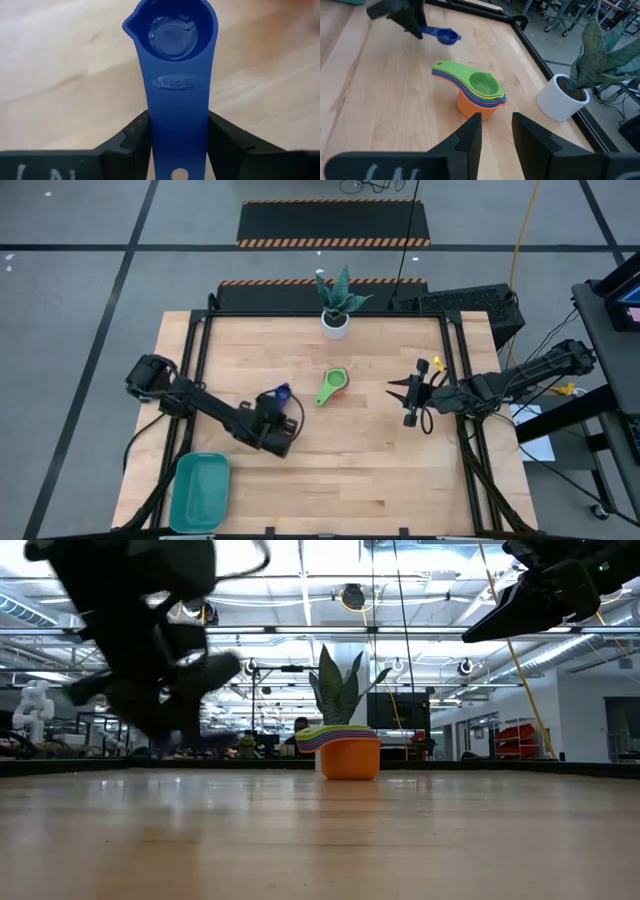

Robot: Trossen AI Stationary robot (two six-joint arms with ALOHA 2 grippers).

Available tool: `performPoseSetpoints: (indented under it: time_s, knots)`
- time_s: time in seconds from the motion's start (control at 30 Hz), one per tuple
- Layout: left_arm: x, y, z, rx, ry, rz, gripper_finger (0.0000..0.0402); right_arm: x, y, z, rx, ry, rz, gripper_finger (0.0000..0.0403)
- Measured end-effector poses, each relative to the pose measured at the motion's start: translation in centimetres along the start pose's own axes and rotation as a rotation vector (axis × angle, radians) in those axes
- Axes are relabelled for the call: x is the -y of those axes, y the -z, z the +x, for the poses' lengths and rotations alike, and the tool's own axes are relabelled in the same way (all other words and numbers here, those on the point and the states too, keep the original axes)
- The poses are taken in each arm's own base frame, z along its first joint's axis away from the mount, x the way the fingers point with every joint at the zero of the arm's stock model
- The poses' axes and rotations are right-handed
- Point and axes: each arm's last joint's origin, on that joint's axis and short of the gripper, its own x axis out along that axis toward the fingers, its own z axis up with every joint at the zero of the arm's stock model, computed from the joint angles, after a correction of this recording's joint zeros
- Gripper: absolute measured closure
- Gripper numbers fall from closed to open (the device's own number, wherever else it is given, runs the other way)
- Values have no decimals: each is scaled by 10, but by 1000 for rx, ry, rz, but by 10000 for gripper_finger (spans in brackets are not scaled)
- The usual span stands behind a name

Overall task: Nest measuring cups in basket
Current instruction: Stack the violet measuring cup on the green measuring cup

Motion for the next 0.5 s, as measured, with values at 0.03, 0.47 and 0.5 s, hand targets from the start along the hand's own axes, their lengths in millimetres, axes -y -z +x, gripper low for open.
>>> performPoseSetpoints:
  time_s: [0.03, 0.47, 0.5]
  knots:
    - [4, -5, -2, 14, 20, 2, 250, 0, 0, 0, 0, 0, 0, 300]
    - [42, -83, -21, 132, 213, 156, 250, 0, 0, 0, 1, 0, -3, 300]
    - [47, -90, -21, 146, 246, 149, 250, 0, 0, 0, -2, 0, -6, 300]
